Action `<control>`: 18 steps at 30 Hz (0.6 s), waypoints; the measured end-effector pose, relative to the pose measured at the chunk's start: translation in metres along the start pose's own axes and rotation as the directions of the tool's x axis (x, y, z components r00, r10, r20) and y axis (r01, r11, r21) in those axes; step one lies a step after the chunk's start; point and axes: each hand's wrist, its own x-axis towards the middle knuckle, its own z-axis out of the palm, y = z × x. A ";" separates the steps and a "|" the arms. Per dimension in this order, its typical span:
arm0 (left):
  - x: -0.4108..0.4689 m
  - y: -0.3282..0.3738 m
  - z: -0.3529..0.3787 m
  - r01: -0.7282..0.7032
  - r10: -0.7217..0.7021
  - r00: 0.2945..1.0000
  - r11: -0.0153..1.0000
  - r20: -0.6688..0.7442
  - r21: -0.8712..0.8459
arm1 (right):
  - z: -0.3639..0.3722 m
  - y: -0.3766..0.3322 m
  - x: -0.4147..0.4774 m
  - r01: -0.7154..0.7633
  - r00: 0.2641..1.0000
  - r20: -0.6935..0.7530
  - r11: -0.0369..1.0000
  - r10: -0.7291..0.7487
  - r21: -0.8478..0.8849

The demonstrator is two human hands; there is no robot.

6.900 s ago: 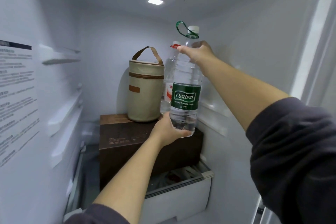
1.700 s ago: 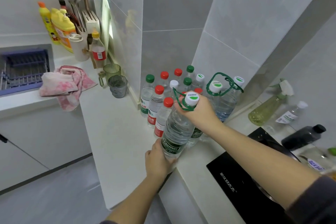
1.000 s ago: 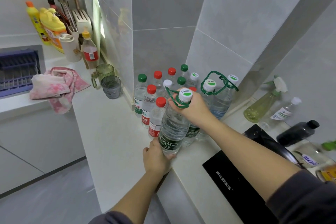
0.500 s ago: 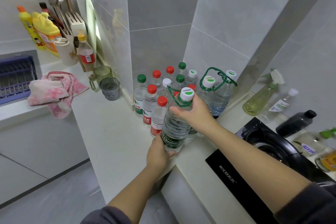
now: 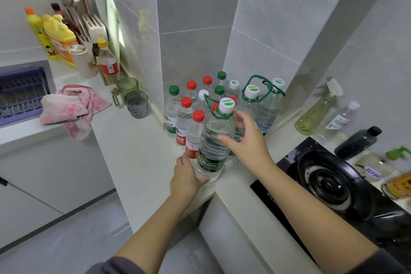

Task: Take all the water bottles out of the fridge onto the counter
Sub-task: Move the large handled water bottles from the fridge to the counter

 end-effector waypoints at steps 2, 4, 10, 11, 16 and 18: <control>-0.013 -0.003 -0.016 -0.047 0.049 0.998 0.998 -0.050 0.036 | -0.008 0.010 -0.015 -0.016 1.000 0.019 0.998 0.017 -0.066; -0.032 -0.007 -0.031 -0.096 0.103 0.987 0.993 -0.121 0.062 | -0.013 0.020 -0.032 -0.019 0.998 0.051 0.992 0.026 -0.124; -0.126 -0.006 -0.058 -0.137 0.187 0.928 0.975 -0.321 0.174 | -0.017 0.038 -0.088 0.144 0.974 0.215 0.938 -0.078 -0.315; -0.144 -0.006 -0.059 -0.119 0.180 0.921 0.974 -0.346 0.192 | -0.018 0.040 -0.098 0.175 0.964 0.249 0.922 -0.089 -0.347; -0.231 0.000 -0.050 -0.009 0.099 0.891 0.980 -0.444 0.199 | -0.023 0.049 -0.144 0.321 0.908 0.377 0.879 -0.180 -0.353; -0.264 0.001 -0.043 0.033 0.062 0.880 0.981 -0.471 0.190 | -0.024 0.052 -0.163 0.350 0.890 0.410 0.877 -0.201 -0.329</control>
